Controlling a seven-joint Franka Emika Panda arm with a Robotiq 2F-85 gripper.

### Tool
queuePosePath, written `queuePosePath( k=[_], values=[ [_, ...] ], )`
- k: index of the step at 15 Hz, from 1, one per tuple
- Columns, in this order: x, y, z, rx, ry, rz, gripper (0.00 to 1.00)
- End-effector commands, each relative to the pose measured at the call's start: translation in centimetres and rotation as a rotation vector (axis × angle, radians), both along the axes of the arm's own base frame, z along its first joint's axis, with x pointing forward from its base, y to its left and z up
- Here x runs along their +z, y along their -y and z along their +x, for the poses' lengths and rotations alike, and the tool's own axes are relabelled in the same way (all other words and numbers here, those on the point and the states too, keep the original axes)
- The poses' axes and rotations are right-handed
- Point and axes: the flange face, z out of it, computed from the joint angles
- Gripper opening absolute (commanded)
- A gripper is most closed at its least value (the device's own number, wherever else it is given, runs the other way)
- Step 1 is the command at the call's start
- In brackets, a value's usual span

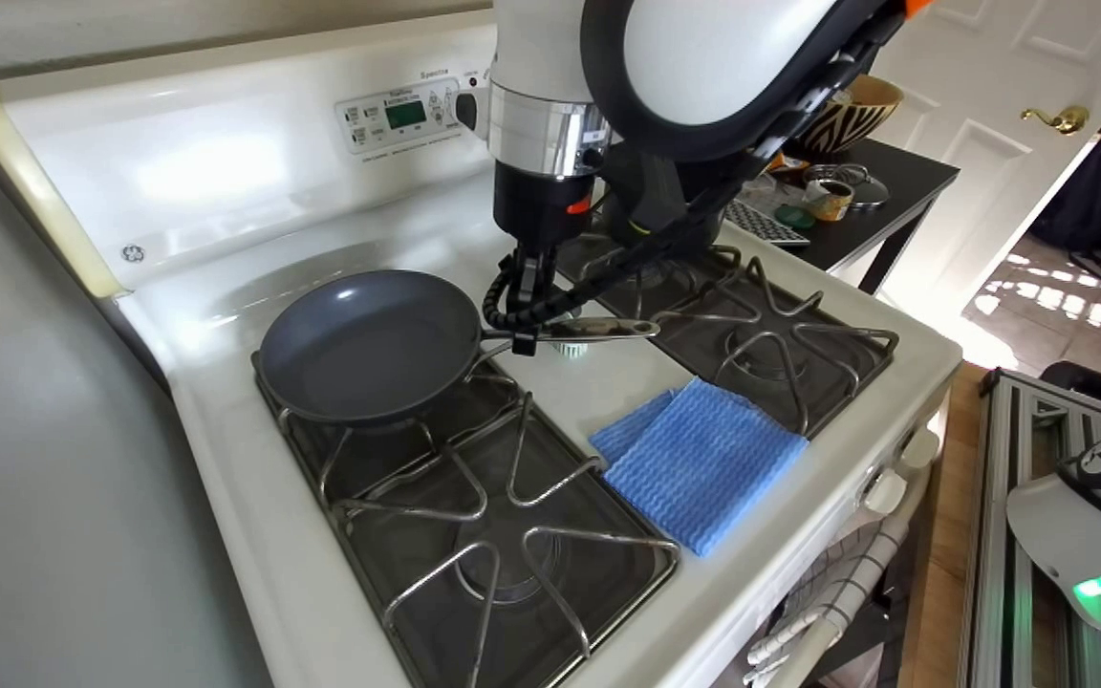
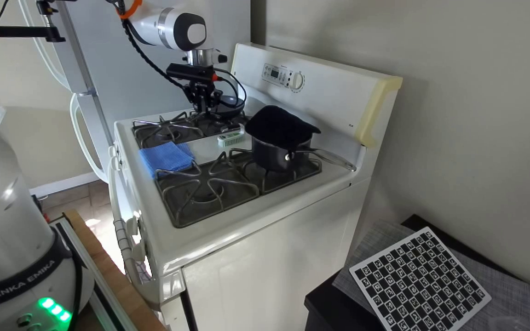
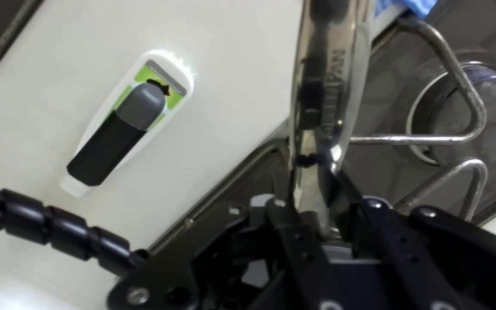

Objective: Move the pan forward, then use the blue towel to wipe the handle of the pan

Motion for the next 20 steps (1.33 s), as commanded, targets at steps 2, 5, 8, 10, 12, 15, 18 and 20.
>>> queuePosePath(
  k=[2,5,8,10,12,15,18,20],
  values=[
    [-0.2,-1.1,-1.9,0.014,-0.033,-0.001,0.05],
    [-0.3,-1.9,-3.3,0.031,-0.042,0.004,0.05],
    [-0.5,-2.7,-4.8,0.042,-0.062,-0.003,0.05],
    [-0.6,-2.9,-5.6,0.028,-0.075,-0.019,0.05],
    [-0.5,-2.6,-5.9,-0.008,-0.082,-0.035,0.05],
    [-0.2,-2.7,-6.4,-0.023,-0.113,-0.033,0.05],
    [0.6,-3.1,-6.5,-0.007,-0.118,-0.023,0.05],
    [1.1,-3.4,-7.0,0.0,-0.122,-0.018,0.05]
  ],
)
